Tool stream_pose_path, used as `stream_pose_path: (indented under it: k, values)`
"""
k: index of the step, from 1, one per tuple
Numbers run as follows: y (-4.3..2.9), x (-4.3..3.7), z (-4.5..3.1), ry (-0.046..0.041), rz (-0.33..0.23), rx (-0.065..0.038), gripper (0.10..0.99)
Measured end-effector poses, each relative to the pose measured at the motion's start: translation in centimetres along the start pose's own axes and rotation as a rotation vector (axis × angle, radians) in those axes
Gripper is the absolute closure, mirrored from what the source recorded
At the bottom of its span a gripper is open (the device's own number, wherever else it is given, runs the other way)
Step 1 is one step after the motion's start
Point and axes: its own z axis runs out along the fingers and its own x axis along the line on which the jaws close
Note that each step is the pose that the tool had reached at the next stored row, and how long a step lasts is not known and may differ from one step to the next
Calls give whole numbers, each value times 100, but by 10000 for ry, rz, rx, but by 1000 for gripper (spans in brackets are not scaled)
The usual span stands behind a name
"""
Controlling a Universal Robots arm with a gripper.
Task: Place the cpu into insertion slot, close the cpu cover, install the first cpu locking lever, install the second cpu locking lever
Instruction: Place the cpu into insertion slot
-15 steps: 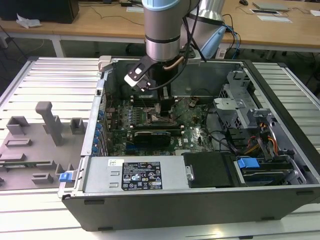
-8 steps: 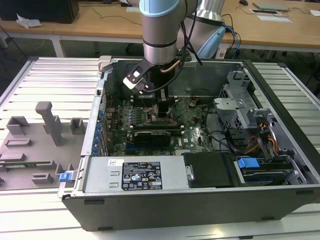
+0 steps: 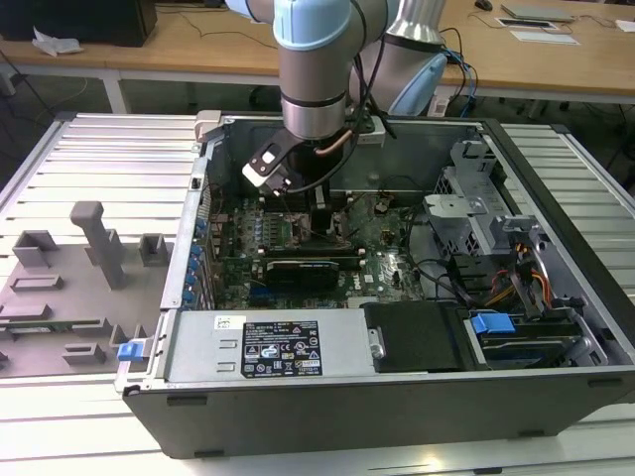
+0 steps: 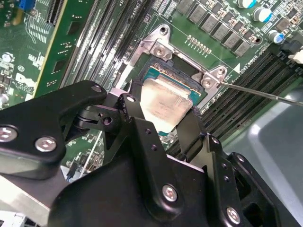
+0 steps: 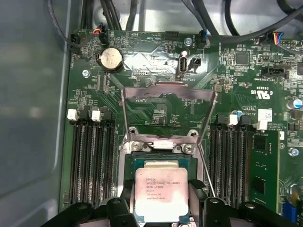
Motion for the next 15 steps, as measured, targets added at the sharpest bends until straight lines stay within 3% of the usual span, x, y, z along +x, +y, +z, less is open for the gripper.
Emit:
stream_pose_path:
  k: [15]
  values:
    - [-11,35,68,-84,539,-1,545]
